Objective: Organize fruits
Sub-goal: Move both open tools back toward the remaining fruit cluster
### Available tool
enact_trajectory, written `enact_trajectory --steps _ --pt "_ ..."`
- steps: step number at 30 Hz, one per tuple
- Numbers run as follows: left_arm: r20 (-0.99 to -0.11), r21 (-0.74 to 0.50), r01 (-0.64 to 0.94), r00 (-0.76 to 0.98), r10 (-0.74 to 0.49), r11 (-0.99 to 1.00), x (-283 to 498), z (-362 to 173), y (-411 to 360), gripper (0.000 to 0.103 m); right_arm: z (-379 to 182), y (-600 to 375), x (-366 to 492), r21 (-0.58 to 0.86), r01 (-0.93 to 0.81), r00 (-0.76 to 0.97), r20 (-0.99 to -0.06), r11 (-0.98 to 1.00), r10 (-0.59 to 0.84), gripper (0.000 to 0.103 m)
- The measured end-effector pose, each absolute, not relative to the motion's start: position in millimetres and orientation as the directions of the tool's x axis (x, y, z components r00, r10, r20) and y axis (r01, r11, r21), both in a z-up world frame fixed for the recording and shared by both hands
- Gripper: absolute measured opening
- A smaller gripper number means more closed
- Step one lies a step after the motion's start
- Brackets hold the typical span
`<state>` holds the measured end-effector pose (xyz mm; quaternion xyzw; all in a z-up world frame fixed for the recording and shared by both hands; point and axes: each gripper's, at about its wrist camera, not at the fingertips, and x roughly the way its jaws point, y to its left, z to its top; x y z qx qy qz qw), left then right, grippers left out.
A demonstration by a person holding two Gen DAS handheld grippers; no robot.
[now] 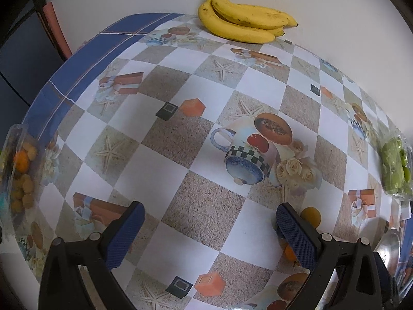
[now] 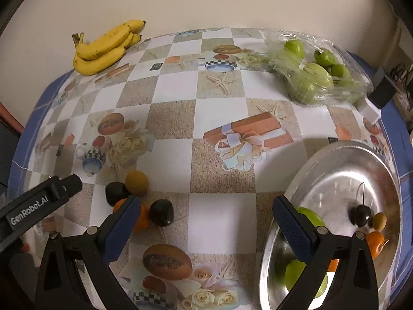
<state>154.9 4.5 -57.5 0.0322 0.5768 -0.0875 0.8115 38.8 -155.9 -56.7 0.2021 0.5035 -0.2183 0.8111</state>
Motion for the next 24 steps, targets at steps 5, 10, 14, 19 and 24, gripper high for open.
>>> enact_trajectory --steps 5,10,14,19,24 --pt "-0.947 -0.053 0.185 0.302 -0.108 0.981 156 -62 1 0.103 -62 -152 46 0.056 0.537 0.373 -0.911 0.842 -0.177 0.101" --pt "-0.949 -0.056 0.179 0.297 -0.108 0.982 157 -64 2 0.103 -70 -151 50 0.031 0.525 0.354 -0.917 0.850 -0.185 0.101" --pt "-0.949 -0.056 0.180 0.296 -0.109 0.982 156 -64 2 0.103 -71 -149 51 -0.006 0.510 0.341 -0.917 0.860 -0.209 0.101" --pt "-0.949 -0.053 0.183 0.298 -0.106 0.982 156 -63 1 0.103 -68 -148 51 -0.032 0.504 0.339 -0.912 0.863 -0.232 0.101" --pt "-0.948 -0.049 0.183 0.301 -0.104 0.982 156 -62 2 0.103 -65 -150 49 -0.048 0.508 0.338 -0.907 0.860 -0.250 0.100"
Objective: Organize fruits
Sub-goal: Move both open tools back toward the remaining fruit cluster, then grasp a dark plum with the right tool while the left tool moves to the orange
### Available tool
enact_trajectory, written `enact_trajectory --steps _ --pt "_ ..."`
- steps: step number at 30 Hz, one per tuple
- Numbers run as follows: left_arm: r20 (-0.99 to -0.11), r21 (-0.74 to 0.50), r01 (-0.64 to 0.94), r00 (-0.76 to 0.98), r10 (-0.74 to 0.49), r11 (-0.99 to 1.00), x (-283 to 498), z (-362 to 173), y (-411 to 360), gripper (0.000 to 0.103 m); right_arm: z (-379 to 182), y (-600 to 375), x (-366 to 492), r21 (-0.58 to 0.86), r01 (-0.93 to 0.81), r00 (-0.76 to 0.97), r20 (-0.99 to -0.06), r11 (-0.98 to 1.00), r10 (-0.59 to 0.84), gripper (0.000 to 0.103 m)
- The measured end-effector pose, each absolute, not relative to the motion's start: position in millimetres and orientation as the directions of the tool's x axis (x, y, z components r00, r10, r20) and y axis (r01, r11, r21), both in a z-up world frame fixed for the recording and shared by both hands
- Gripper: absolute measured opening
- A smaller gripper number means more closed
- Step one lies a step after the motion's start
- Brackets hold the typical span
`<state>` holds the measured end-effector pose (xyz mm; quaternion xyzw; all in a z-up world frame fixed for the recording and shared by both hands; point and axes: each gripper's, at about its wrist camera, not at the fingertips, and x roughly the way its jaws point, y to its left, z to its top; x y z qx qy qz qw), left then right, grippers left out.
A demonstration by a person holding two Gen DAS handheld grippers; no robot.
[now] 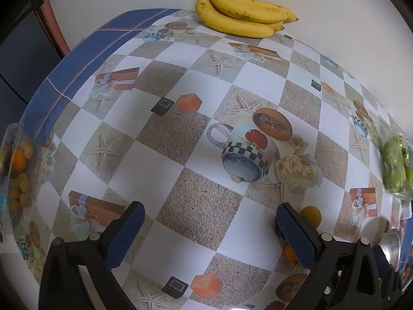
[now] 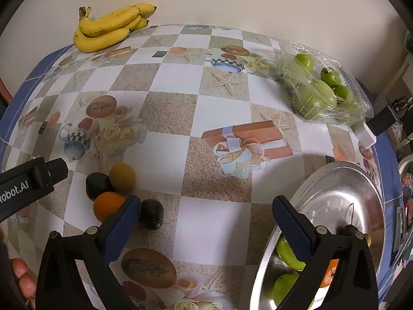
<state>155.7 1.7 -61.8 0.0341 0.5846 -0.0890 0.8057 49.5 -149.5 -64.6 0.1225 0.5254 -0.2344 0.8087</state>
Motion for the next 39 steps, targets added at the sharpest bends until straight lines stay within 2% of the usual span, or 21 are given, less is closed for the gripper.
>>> enact_trajectory --steps 3,5,8,15,23,28,35,39 --pt "-0.948 -0.049 0.184 0.301 -0.103 0.982 156 -61 2 0.103 -60 -153 47 -0.068 0.523 0.335 -0.900 0.850 -0.278 0.091" --pt "-0.948 -0.048 0.183 0.302 -0.103 0.982 156 -61 2 0.103 -58 -157 45 -0.071 0.537 0.331 -0.899 0.840 -0.287 0.080" --pt "-0.947 -0.050 0.183 0.302 -0.105 0.982 155 -60 1 0.103 -55 -164 41 -0.038 0.559 0.340 -0.900 0.828 -0.271 0.075" --pt "-0.950 -0.059 0.184 0.293 -0.112 0.981 155 -61 -1 0.103 -59 -164 42 0.107 0.543 0.382 -0.915 0.833 -0.132 0.063" --pt "-0.953 -0.086 0.188 0.270 -0.136 0.978 154 -64 -3 0.103 -68 -155 48 0.184 0.507 0.396 -0.917 0.842 -0.038 0.042" --pt "-0.953 -0.090 0.189 0.268 -0.140 0.978 154 -64 -4 0.103 -73 -156 49 0.202 0.510 0.393 -0.919 0.836 -0.018 0.036" --pt "-0.955 -0.108 0.187 0.254 -0.154 0.976 154 -65 -4 0.103 -77 -156 51 0.212 0.513 0.389 -0.921 0.832 -0.005 0.035" --pt "-0.954 -0.120 0.189 0.249 -0.166 0.975 153 -65 -5 0.103 -77 -156 51 0.222 0.510 0.395 -0.919 0.831 0.004 0.030"
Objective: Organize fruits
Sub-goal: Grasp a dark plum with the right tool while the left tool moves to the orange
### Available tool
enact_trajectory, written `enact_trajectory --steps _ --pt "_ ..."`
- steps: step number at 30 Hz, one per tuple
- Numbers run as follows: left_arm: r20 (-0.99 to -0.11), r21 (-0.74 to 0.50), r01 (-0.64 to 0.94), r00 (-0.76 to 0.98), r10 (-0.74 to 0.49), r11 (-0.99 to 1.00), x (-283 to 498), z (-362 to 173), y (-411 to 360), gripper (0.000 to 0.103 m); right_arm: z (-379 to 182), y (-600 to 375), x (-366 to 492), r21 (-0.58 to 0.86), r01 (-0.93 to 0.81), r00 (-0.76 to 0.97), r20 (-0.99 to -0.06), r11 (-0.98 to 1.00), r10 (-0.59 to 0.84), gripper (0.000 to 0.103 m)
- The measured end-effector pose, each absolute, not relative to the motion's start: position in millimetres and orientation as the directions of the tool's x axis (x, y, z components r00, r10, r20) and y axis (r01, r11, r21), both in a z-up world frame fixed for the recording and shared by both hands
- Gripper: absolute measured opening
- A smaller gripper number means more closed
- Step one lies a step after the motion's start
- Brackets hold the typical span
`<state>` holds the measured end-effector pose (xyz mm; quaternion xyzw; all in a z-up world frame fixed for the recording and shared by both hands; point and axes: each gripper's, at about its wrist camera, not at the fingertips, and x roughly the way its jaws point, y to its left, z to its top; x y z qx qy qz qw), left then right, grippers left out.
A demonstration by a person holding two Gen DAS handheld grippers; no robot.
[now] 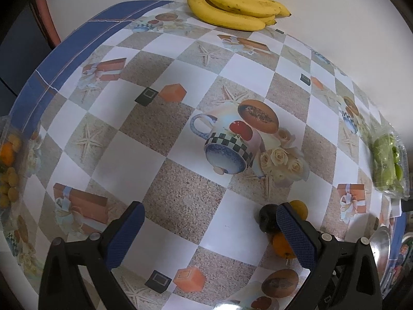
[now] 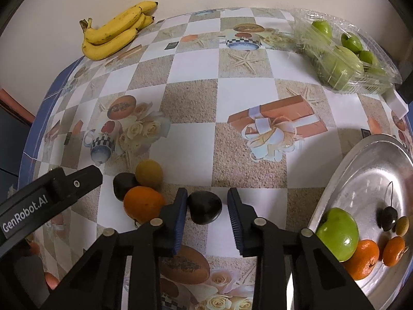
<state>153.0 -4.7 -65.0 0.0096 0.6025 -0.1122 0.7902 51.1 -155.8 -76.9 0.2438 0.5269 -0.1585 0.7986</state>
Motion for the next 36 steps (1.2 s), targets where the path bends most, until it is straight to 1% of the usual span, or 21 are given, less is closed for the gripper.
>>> enact_trajectory --steps 8,15,16,17,21,23,25,26,29,30,32,36 --pt "-0.955 -0.138 0.191 0.234 -0.182 0.972 152 -65 -7 0.103 -75 -156 51 0.236 0.510 0.402 -0.915 0.827 0.014 0.027" --pt "-0.949 -0.208 0.199 0.195 -0.247 0.958 146 -65 -15 0.102 -62 -160 46 0.236 0.522 0.416 -0.909 0.819 -0.003 0.027" --pt "-0.947 -0.226 0.198 0.185 -0.262 0.954 145 -67 -16 0.100 -61 -162 44 0.230 0.526 0.413 -0.911 0.819 -0.009 0.027" --pt "-0.945 -0.242 0.202 0.174 -0.278 0.949 143 -67 -18 0.096 -61 -163 43 0.227 0.529 0.411 -0.912 0.818 -0.013 0.027" --pt "-0.933 -0.294 0.217 0.148 -0.329 0.931 137 -67 -27 0.087 -58 -171 36 0.227 0.541 0.410 -0.912 0.809 -0.018 0.027" --pt "-0.927 -0.316 0.223 0.135 -0.350 0.922 134 -67 -32 0.081 -57 -172 33 0.224 0.540 0.410 -0.912 0.811 -0.021 0.027" --pt "-0.926 -0.324 0.219 0.128 -0.356 0.920 132 -68 -36 0.078 -55 -174 30 0.219 0.539 0.409 -0.912 0.814 -0.026 0.027" --pt "-0.927 -0.324 0.216 0.125 -0.355 0.921 131 -69 -38 0.073 -54 -175 29 0.216 0.539 0.409 -0.912 0.814 -0.029 0.027" --pt "-0.925 -0.334 0.214 0.114 -0.363 0.918 129 -71 -42 0.064 -53 -176 26 0.207 0.537 0.404 -0.914 0.818 -0.034 0.027" --pt "-0.925 -0.334 0.215 0.113 -0.363 0.918 129 -71 -43 0.062 -53 -177 25 0.203 0.536 0.402 -0.915 0.820 -0.036 0.027" --pt "-0.925 -0.335 0.216 0.112 -0.364 0.917 127 -71 -45 0.056 -53 -177 23 0.197 0.536 0.398 -0.917 0.821 -0.039 0.027" --pt "-0.926 -0.337 0.206 0.106 -0.363 0.919 126 -73 -47 0.055 -52 -178 20 0.196 0.533 0.400 -0.916 0.823 -0.041 0.027"
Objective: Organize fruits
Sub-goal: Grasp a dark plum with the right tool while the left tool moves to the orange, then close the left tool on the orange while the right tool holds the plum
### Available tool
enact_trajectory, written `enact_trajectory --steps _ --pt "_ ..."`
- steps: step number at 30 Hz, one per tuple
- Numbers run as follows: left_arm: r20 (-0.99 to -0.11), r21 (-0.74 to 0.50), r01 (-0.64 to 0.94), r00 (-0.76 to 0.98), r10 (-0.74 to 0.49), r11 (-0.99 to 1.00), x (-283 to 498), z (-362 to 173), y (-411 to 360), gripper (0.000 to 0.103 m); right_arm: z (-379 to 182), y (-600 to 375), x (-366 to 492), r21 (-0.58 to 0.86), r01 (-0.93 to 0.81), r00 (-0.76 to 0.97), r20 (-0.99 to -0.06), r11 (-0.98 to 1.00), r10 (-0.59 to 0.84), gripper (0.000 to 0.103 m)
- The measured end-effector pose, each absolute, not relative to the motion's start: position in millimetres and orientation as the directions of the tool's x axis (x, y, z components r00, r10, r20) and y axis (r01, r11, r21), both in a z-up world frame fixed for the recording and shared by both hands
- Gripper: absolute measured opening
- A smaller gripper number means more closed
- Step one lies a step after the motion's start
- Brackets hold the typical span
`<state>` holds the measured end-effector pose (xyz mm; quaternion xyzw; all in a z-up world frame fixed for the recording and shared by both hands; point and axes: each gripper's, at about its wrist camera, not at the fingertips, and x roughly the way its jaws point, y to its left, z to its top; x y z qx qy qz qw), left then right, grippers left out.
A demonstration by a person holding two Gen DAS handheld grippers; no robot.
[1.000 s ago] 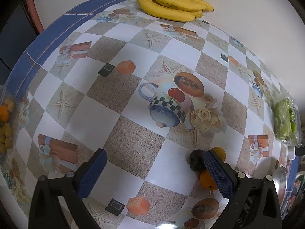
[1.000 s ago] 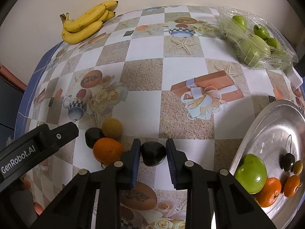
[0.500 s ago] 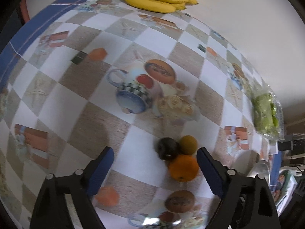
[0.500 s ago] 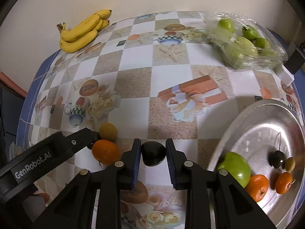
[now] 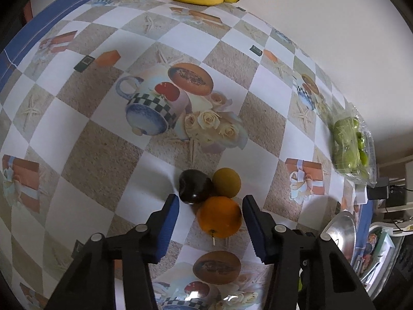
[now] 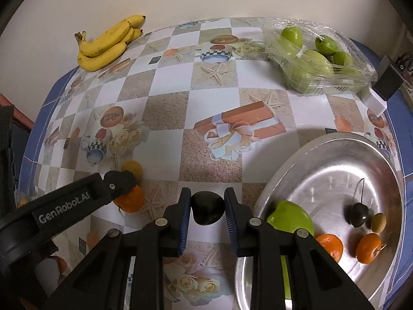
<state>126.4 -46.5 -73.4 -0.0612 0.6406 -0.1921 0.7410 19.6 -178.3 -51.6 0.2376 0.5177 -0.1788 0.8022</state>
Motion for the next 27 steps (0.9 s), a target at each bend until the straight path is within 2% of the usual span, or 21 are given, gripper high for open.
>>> enact_trajectory --steps 9,12,14,15,21,27 --pt "-0.926 -0.334 0.210 0.110 -0.361 0.919 123 -71 -48 0.045 -49 -179 16 0.202 0.531 0.407 -0.912 0.823 -0.039 0.027" --pt "-0.919 -0.348 0.216 0.115 -0.377 0.912 124 -66 -49 0.038 -48 -178 16 0.201 0.528 0.410 -0.911 0.825 -0.041 0.027" --pt "-0.917 -0.343 0.226 0.129 -0.377 0.912 124 -62 -50 0.028 -46 -178 16 0.202 0.528 0.413 -0.910 0.825 -0.041 0.027" --pt "-0.917 -0.340 0.228 0.134 -0.376 0.912 124 -61 -50 0.028 -45 -178 16 0.203 0.528 0.415 -0.909 0.825 -0.041 0.027" --pt "-0.914 -0.360 0.208 0.120 -0.389 0.910 126 -64 -47 0.029 -44 -178 15 0.205 0.527 0.413 -0.910 0.825 -0.038 0.027" --pt "-0.914 -0.366 0.212 0.099 -0.392 0.906 125 -66 -49 0.036 -44 -179 15 0.203 0.528 0.412 -0.910 0.824 -0.039 0.027"
